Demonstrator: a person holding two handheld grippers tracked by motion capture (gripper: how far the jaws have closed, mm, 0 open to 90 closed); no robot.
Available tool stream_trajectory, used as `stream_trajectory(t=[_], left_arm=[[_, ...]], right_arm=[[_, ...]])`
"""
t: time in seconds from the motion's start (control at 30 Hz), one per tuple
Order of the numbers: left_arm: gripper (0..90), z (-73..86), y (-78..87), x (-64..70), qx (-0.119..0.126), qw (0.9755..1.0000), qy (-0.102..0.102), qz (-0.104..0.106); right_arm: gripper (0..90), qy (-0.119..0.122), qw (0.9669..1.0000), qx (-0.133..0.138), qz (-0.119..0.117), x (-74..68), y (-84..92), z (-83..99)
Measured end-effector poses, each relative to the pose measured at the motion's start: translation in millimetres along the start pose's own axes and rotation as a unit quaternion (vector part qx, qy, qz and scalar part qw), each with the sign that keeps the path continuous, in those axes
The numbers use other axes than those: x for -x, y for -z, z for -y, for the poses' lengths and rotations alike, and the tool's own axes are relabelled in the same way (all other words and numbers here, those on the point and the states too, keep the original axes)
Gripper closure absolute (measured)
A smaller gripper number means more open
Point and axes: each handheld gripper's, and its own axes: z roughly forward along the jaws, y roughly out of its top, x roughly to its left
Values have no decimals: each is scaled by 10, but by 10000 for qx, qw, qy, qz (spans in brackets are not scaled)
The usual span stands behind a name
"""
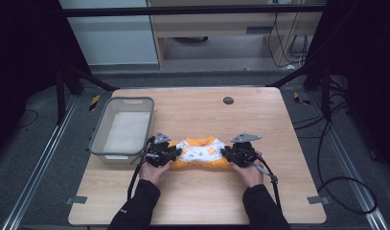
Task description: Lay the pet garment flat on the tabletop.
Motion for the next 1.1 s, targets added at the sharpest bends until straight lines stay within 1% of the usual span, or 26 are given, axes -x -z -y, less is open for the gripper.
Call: stream_trajectory(t=[0.03,0.07,0.1,0.13,0.17,0.2,0.23,0.27,0.3,0.37,0.4,0.43,0.5,0.53,0.57,0.6,0.63,0.8,0.83,0.9,0.93,0.97,1.0,1.03,1.07,1.1], left_arm=[[570,2,62,-6,55,10000,-10,22],[524,2,62,-6,55,10000,-10,22],[524,11,127,-11,115,9999,-31,33],[492,28,191,-13,178,9998,-70,40],[440,54,249,-11,214,9997,-101,65],[440,87,302,-10,197,9997,-140,76],[408,170,393,1,141,9995,-244,116],[395,170,393,1,141,9995,-244,116],[387,264,456,10,66,9994,-330,100],[386,362,473,8,-31,9992,-403,38],[387,362,473,8,-31,9992,-403,38],[388,408,464,9,-74,9990,-435,3],[390,481,419,-3,-164,9989,-431,-41],[401,508,387,-6,-213,9990,-396,-39],[408,537,328,3,-326,9982,-488,-97],[417,537,328,3,-326,9982,-488,-97],[422,542,288,8,-320,9979,-549,-127],[500,536,229,-3,-260,9984,-508,-55],[521,537,197,9,-290,9978,-591,-40],[593,541,168,22,-366,9973,-631,14],[650,541,168,22,-366,9973,-631,14],[722,533,163,32,-439,9971,-616,67],[775,533,163,32,-439,9971,-616,67],[842,525,170,30,-444,9972,-593,121],[842,515,183,22,-438,9973,-556,218],[872,490,225,17,-430,9973,-486,335]], right_arm=[[683,55,9999,93,11,-1,61,-9],[683,55,9999,93,11,-1,61,-9],[664,68,9998,199,3,0,127,-15],[654,72,9996,283,-37,2,198,-21],[613,126,9990,428,-77,11,330,-16],[613,126,9990,428,-77,11,330,-16],[579,175,9985,498,-140,12,448,18],[579,175,9985,498,-140,12,448,18],[541,263,9981,521,-194,4,538,85],[502,318,9982,463,-226,-8,591,182],[502,318,9982,463,-226,-8,591,182],[483,384,9984,339,-227,-15,596,291],[478,379,9986,278,-230,-17,581,344],[471,356,9990,103,-235,-22,532,426],[467,381,9990,31,-252,-18,493,452],[467,381,9990,31,-252,-18,493,452],[466,411,9989,-88,-224,-19,427,475],[479,441,9987,-186,-200,-27,314,471],[514,475,9984,-238,-181,-24,262,463],[605,511,9980,-322,-169,-26,229,456],[605,511,9980,-322,-169,-26,229,456],[745,522,9976,-420,-144,-36,241,443],[745,522,9976,-420,-144,-36,241,443],[843,464,9978,-391,-252,-28,279,431],[843,464,9978,-391,-252,-28,279,431],[860,431,9980,-327,-338,-32,339,412]])
